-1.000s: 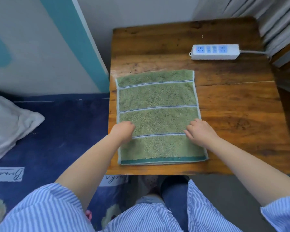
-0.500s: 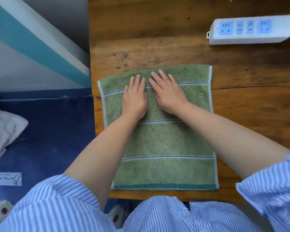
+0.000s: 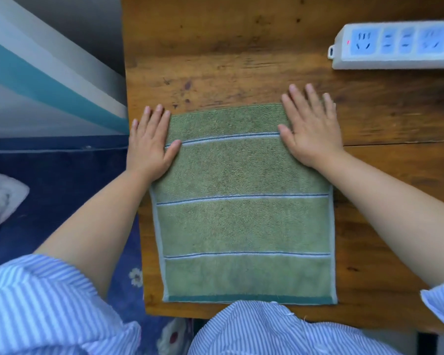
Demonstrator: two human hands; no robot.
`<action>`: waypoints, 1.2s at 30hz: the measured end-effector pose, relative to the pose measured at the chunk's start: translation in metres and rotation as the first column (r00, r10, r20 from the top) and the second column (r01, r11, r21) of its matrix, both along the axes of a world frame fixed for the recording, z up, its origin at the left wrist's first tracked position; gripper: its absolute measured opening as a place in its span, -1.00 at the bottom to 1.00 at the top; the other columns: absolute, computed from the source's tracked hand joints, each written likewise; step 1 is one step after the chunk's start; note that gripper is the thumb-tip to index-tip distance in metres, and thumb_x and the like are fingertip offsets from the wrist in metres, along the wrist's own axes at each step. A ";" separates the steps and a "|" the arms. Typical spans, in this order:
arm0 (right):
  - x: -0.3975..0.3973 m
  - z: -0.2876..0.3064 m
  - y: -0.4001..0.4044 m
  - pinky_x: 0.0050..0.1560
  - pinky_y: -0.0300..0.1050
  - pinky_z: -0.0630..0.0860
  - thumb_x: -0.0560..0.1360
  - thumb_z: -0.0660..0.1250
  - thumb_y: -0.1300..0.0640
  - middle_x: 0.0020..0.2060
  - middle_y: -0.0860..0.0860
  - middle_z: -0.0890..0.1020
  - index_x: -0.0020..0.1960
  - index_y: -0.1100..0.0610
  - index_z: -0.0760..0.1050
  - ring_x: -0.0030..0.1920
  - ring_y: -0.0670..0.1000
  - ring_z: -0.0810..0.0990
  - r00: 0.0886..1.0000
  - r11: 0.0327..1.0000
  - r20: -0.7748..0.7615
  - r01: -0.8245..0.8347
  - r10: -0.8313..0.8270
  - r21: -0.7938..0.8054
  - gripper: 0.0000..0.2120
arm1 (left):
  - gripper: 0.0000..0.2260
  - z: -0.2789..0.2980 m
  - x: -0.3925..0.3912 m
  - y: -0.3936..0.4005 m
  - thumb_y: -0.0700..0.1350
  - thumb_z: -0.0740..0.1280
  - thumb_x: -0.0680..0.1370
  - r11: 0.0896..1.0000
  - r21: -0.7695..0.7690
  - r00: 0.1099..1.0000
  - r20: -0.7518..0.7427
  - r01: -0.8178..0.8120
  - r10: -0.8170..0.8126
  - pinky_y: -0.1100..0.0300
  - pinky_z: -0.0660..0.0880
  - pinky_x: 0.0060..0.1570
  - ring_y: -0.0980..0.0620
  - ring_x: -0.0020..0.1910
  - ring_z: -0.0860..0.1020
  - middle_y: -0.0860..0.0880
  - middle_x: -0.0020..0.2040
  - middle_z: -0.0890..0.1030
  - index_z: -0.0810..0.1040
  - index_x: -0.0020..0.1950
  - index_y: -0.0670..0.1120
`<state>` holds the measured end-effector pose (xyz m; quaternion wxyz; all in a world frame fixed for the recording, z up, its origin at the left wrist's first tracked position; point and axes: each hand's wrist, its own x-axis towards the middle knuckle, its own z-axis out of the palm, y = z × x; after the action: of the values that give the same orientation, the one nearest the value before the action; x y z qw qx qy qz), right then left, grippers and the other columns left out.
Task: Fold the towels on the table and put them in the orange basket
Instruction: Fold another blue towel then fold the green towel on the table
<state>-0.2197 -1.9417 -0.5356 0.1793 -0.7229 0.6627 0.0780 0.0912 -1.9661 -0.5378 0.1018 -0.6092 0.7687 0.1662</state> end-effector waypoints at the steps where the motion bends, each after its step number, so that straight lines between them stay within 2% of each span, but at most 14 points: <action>1: -0.007 0.003 0.002 0.42 -0.03 -0.29 0.47 -0.18 -0.17 0.51 0.00 -0.02 0.49 0.05 -0.05 0.50 0.05 -0.12 1.000 1.000 0.001 0.010 -0.010 0.015 -0.36 | -0.37 0.001 0.001 -0.001 0.15 -0.01 0.49 1.000 0.012 1.000 -0.009 -0.007 0.007 0.01 -0.14 0.44 -0.08 0.52 -0.05 -0.08 0.53 0.04 0.06 0.50 -0.11; 7: -0.035 0.017 0.000 0.45 0.11 -0.23 0.47 -0.17 -0.18 0.51 0.02 -0.08 0.49 0.11 -0.07 0.50 0.07 -0.19 0.999 0.993 -0.053 0.008 -0.002 0.122 -0.34 | -0.50 0.010 0.001 -0.008 0.01 0.05 0.62 0.999 0.051 1.000 0.008 0.007 -0.008 0.00 -0.10 0.45 -0.07 0.52 -0.06 -0.09 0.54 0.00 0.03 0.51 -0.12; 9: -0.032 0.027 -0.003 0.45 0.14 -0.07 0.52 0.04 -0.01 0.48 0.14 0.10 0.43 0.25 0.14 0.49 0.15 -0.03 1.000 0.998 -0.019 -0.010 0.011 0.065 -0.45 | -0.54 0.017 -0.003 -0.010 -0.06 0.11 0.60 1.000 -0.001 1.000 -0.017 0.024 -0.024 -0.01 0.06 0.42 -0.13 0.48 0.11 -0.16 0.50 0.15 0.16 0.47 -0.19; 11: -0.021 0.037 -0.010 0.32 0.10 0.19 0.41 0.23 0.24 0.29 0.26 0.36 0.19 0.35 0.36 0.35 0.22 0.24 1.000 0.999 0.023 -0.021 0.021 -0.024 -0.63 | -0.61 0.026 -0.007 -0.015 -0.15 0.19 0.55 0.999 -0.037 0.999 -0.039 0.002 -0.003 -0.03 0.26 0.28 -0.20 0.32 0.31 -0.23 0.34 0.37 0.32 0.37 -0.24; 13: -0.009 0.049 -0.017 0.12 0.05 0.29 0.33 0.27 0.33 0.07 0.27 0.48 0.05 0.29 0.36 0.14 0.22 0.37 0.999 1.000 -0.034 -0.006 0.006 0.006 -0.70 | -0.66 0.036 -0.012 -0.021 -0.22 0.24 0.51 1.000 0.008 0.999 -0.021 -0.028 0.028 -0.05 0.38 0.14 -0.22 0.20 0.40 -0.26 0.20 0.47 0.40 0.27 -0.24; 15: -0.003 0.058 -0.024 0.06 0.04 0.31 0.33 0.29 0.31 -0.02 0.23 0.52 0.05 0.24 0.33 0.07 0.21 0.42 0.994 0.996 -0.107 0.023 -0.014 0.087 -0.69 | -0.71 0.044 -0.016 -0.026 -0.27 0.25 0.48 0.996 0.083 0.999 0.033 -0.014 0.011 -0.03 0.42 0.05 -0.24 0.14 0.43 -0.27 0.13 0.49 0.45 0.20 -0.24; 18: -0.006 0.072 -0.025 0.08 0.03 0.32 0.39 0.25 0.26 -0.01 0.21 0.52 -0.04 0.22 0.41 0.08 0.20 0.42 0.985 0.992 -0.171 -0.004 0.026 0.127 -0.85 | -0.79 0.060 -0.015 -0.020 -0.29 0.24 0.48 0.995 0.096 0.997 0.065 0.040 -0.046 0.01 0.42 -0.06 -0.23 0.08 0.43 -0.25 0.03 0.48 0.52 0.08 -0.26; 21: -0.018 0.086 -0.010 0.04 0.02 0.36 0.40 0.25 0.28 -0.01 0.23 0.50 -0.02 0.30 0.51 0.08 0.23 0.39 0.994 1.000 -0.107 -0.014 0.017 0.025 -0.82 | -0.83 0.076 -0.005 0.001 -0.28 0.24 0.49 0.993 0.016 0.991 0.070 0.113 -0.114 0.02 0.42 -0.12 -0.20 0.05 0.41 -0.21 -0.04 0.46 0.54 0.05 -0.23; 23: -0.019 0.097 0.017 0.00 0.01 0.37 0.39 0.26 0.32 -0.05 0.24 0.52 -0.07 0.32 0.52 0.04 0.23 0.40 1.000 0.999 -0.025 -0.003 0.001 -0.051 -0.86 | -0.82 0.087 0.005 0.025 -0.29 0.25 0.49 0.987 -0.042 0.988 0.033 0.152 -0.151 0.02 0.42 -0.15 -0.20 0.03 0.42 -0.22 -0.04 0.47 0.54 0.06 -0.22; 26: -0.017 0.102 0.063 0.00 0.00 0.38 0.37 0.28 0.36 -0.08 0.25 0.55 -0.09 0.33 0.53 0.02 0.23 0.42 1.000 0.995 0.013 -0.006 0.008 -0.100 -0.86 | -0.83 0.096 0.018 0.060 -0.29 0.28 0.48 0.974 -0.076 0.977 0.030 0.215 -0.213 0.04 0.39 -0.21 -0.19 -0.02 0.46 -0.21 -0.03 0.50 0.52 0.06 -0.23; 32: -0.004 0.099 0.169 -0.04 0.02 0.30 0.33 0.24 0.46 -0.08 0.30 0.57 -0.06 0.36 0.56 0.03 0.26 0.46 0.997 0.978 0.051 0.069 -0.060 -0.197 -0.78 | -0.88 0.106 0.033 0.142 -0.34 0.23 0.46 0.940 -0.078 0.943 0.051 0.333 -0.329 0.06 0.30 -0.25 -0.19 -0.07 0.48 -0.24 -0.04 0.51 0.46 -0.02 -0.27; 36: 0.007 0.094 0.226 -0.04 0.01 0.30 0.33 0.26 0.46 -0.09 0.29 0.60 -0.06 0.36 0.58 0.03 0.26 0.47 0.995 0.966 0.046 0.092 -0.083 -0.243 -0.78 | -0.82 0.098 0.033 0.200 -0.37 0.18 0.46 0.904 -0.023 0.899 0.122 0.427 -0.421 0.13 0.21 -0.20 -0.15 -0.09 0.48 -0.17 -0.03 0.52 0.43 0.03 -0.21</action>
<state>-0.2123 -1.7161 -0.4420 0.1038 -0.7108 0.6952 -0.0250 0.1245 -1.7657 -0.4399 0.1641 -0.4380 0.8797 0.0858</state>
